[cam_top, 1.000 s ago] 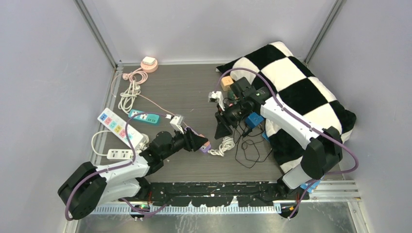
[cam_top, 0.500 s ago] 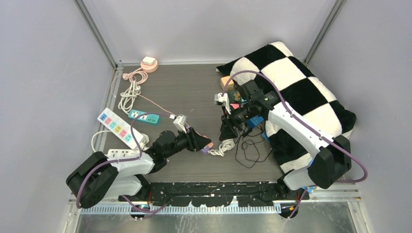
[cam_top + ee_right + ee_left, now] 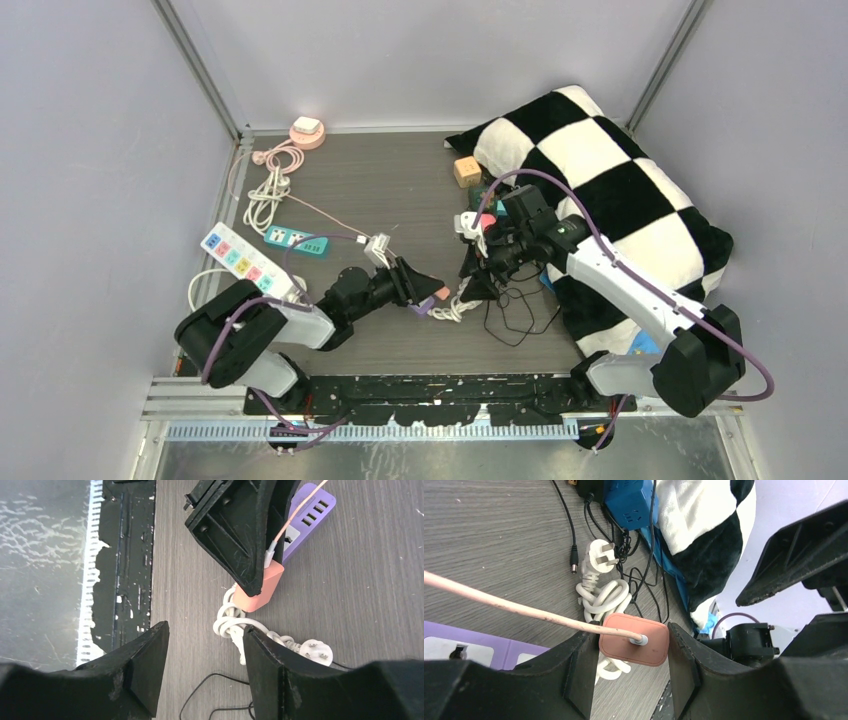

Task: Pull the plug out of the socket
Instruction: Remove the plug from the socket.

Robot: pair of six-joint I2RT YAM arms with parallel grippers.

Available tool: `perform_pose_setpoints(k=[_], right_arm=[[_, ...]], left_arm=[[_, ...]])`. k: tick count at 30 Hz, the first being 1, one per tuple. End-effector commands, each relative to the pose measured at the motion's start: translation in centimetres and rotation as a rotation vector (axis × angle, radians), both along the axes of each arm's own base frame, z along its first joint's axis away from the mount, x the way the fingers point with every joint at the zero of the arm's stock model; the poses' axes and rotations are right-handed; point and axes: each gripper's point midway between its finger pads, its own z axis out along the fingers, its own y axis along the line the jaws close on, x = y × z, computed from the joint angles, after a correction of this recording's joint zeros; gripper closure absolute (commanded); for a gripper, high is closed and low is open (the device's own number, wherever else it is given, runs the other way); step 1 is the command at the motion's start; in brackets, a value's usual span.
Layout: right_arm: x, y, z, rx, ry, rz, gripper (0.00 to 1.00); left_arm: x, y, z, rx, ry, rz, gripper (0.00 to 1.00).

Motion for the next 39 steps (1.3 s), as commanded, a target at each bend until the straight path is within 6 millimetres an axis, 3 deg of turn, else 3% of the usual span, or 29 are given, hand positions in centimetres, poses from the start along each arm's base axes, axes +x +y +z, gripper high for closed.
perform_pose_setpoints(k=[1, 20, 28, 39], right_arm=[[1.5, 0.2, 1.3, 0.075, -0.176, 0.019, 0.38], [4.5, -0.6, -2.5, -0.016, -0.222, -0.076, 0.27], [6.1, -1.0, -4.1, -0.056, -0.216, -0.162, 0.17], [6.5, -0.4, -5.7, -0.054, -0.169, -0.189, 0.19]], left_arm=[[1.3, -1.2, 3.8, -0.169, -0.05, 0.025, 0.99], [3.1, -4.2, 1.8, -0.267, 0.07, 0.077, 0.99], [3.5, -4.5, 2.4, -0.289, 0.073, 0.092, 0.99], [3.3, -5.1, 3.1, -0.312, 0.079, 0.076, 0.97]])
